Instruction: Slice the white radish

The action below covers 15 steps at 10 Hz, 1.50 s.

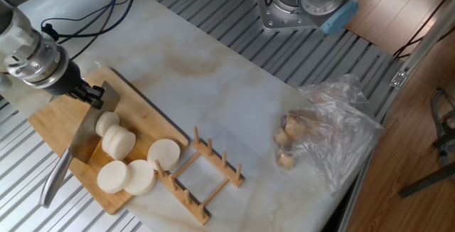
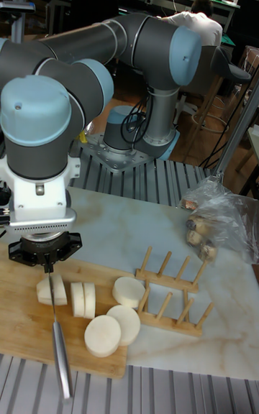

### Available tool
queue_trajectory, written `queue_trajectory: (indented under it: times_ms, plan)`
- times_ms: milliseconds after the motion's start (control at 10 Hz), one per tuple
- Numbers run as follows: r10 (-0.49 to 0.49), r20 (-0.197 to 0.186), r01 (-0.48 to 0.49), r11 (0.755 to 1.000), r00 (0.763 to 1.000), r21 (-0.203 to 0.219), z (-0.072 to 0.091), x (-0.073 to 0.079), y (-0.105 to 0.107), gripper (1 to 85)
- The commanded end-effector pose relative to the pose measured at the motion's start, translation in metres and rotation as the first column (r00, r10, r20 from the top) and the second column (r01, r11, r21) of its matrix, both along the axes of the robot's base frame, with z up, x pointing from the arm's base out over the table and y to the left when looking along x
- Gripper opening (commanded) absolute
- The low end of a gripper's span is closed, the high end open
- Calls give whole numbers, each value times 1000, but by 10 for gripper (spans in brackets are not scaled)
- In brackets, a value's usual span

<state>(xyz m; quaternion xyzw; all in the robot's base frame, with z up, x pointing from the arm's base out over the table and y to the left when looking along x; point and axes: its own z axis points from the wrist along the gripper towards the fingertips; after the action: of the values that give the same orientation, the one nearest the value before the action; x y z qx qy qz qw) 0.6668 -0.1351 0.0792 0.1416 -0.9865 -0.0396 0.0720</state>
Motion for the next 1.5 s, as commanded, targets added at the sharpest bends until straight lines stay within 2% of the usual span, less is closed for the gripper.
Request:
queue_trajectory:
  times_ms: [0, 200, 500, 900, 1200, 1400]
  plan:
    - [-12, 37, 11, 1000, 999, 22, -4, 3, 3, 27]
    - [-26, 56, 25, 999, 998, 25, -8, 5, 5, 13]
    - [-17, 64, 16, 1000, 998, 21, -11, 6, 4, 13]
    - [2, 81, -2, 1000, 997, -10, -11, 10, -2, 13]
    - [-25, 72, 25, 1000, 997, -9, -8, 11, 14, 13]
    - [-14, 77, 15, 1000, 997, -12, -7, 14, 12, 13]
